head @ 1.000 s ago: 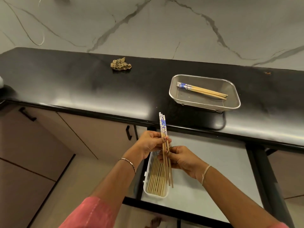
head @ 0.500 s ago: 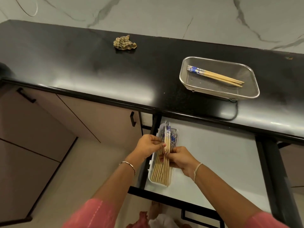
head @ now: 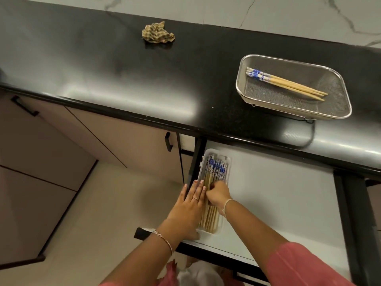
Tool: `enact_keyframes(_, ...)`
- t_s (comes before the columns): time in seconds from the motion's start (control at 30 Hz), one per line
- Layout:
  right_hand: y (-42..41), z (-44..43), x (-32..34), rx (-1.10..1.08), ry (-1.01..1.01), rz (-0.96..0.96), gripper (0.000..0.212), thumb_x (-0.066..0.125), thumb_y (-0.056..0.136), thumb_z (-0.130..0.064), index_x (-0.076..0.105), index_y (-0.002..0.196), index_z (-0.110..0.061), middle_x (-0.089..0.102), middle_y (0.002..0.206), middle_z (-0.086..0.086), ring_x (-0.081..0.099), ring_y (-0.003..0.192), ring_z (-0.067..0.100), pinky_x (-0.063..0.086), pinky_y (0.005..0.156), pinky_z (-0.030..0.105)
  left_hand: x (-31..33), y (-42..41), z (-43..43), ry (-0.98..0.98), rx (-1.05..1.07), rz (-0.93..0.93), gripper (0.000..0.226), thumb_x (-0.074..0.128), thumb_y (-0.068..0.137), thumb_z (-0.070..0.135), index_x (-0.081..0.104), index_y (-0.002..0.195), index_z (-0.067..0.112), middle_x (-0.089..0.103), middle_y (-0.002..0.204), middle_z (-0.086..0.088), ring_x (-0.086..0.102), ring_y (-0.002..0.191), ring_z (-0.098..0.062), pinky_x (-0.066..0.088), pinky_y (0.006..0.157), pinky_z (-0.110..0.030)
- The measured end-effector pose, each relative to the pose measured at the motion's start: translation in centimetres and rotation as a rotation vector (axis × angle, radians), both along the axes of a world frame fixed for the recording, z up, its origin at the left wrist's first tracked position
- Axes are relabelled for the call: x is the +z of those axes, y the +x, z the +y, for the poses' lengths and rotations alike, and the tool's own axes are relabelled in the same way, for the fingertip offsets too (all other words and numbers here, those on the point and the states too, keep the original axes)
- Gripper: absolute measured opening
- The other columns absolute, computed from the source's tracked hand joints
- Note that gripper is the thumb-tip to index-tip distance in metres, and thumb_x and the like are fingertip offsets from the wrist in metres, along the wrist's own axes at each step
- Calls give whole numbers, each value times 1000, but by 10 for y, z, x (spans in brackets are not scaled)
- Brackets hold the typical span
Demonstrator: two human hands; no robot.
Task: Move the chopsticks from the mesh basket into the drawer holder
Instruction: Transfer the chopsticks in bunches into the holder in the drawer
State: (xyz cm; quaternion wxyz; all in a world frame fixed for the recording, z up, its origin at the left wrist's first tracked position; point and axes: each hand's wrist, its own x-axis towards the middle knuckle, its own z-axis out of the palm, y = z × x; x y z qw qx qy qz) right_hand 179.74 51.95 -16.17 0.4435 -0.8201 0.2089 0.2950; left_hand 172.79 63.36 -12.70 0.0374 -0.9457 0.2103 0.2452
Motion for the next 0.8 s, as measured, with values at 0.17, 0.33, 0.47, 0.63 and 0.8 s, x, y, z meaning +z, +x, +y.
enact_keyframes(0.17, 3, 8, -1, 48, -102, -15, 19, 55, 81, -6, 66, 97, -2, 69, 97, 19, 67, 90, 36, 58, 81, 47, -8, 5, -6, 185, -39, -69, 100, 43, 92, 50, -21, 147, -3, -27, 155, -24, -29, 141, -38, -21, 113, -50)
enact_keyframes(0.33, 3, 10, 7, 131, -184, -20, 22, 57, 84, -8, 64, 104, -3, 68, 105, 17, 66, 96, 35, 57, 83, 43, -13, 6, -8, 269, -68, -110, 86, 32, 97, 44, -20, 147, -2, -23, 156, -23, -28, 142, -37, -25, 109, -49)
enact_keyframes(0.47, 0, 9, 9, 165, -202, -25, 22, 58, 85, -11, 62, 105, -4, 68, 106, 17, 66, 95, 35, 57, 83, 43, -15, 5, -10, 322, -98, -110, 97, 38, 93, 52, -22, 146, 0, -26, 155, -24, -30, 141, -39, -25, 110, -51)
enact_keyframes(0.63, -3, 5, 12, 206, -225, -52, 23, 59, 86, -12, 59, 108, -6, 67, 109, 15, 66, 96, 34, 55, 85, 41, -13, 4, -12, 355, -113, -108, 100, 40, 90, 55, -23, 145, -1, -25, 155, -26, -30, 140, -41, -25, 110, -53)
enact_keyframes(0.8, -4, -4, 16, 292, -280, -104, 25, 58, 87, -12, 57, 110, -4, 65, 112, 16, 62, 103, 34, 50, 84, 35, -11, 5, -15, 363, -135, -89, 102, 43, 89, 53, -24, 143, -1, -22, 156, -25, -28, 141, -40, -25, 110, -52)
